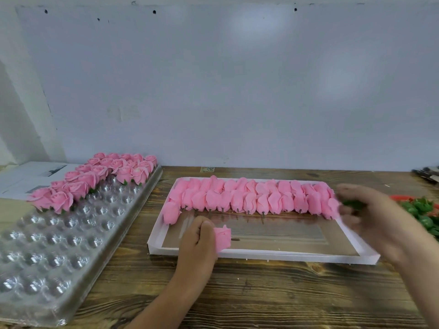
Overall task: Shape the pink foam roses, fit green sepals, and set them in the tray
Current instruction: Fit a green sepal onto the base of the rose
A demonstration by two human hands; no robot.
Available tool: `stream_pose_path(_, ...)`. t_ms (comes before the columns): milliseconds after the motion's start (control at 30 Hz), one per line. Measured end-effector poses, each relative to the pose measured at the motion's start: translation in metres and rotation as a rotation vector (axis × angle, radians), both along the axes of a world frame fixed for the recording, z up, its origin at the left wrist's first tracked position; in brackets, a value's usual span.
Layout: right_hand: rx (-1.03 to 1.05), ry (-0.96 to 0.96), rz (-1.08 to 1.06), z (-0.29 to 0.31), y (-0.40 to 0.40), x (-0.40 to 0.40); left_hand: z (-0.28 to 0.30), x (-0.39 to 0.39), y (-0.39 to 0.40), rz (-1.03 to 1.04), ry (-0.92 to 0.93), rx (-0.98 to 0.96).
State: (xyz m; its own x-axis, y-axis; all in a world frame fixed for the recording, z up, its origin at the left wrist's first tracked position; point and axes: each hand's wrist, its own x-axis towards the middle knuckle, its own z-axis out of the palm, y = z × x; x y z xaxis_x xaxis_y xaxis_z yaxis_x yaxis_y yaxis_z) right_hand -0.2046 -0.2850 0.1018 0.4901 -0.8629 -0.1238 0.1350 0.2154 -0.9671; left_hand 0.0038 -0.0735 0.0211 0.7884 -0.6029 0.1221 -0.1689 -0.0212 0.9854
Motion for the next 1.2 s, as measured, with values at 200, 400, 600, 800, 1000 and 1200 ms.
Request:
stream_pose_path(200, 0.227, -0.150, 0.221, -0.022, 0.052, 0.066, 0.000, 0.001, 0.000, 0.008, 0.015, -0.006)
stream_pose_path(400, 0.172, -0.177, 0.290, -0.051, 0.087, 0.098, 0.000, 0.001, 0.000, 0.017, 0.011, -0.021)
stream_pose_path(600, 0.216, -0.260, 0.324, -0.062, 0.097, 0.097, -0.001, 0.001, 0.000, 0.026, -0.016, -0.037)
stream_pose_path(800, 0.145, -0.262, 0.310, -0.061, 0.103, 0.089, 0.000, 0.001, 0.000, 0.033, 0.008, -0.040)
stream_pose_path(1000, 0.063, -0.259, 0.361, -0.065, 0.120, 0.092, -0.001, 0.003, 0.000, 0.032, 0.021, -0.035)
stream_pose_path(1200, -0.043, -0.258, 0.182, -0.070, 0.126, 0.095, -0.002, 0.005, 0.000, 0.031, 0.083, -0.023)
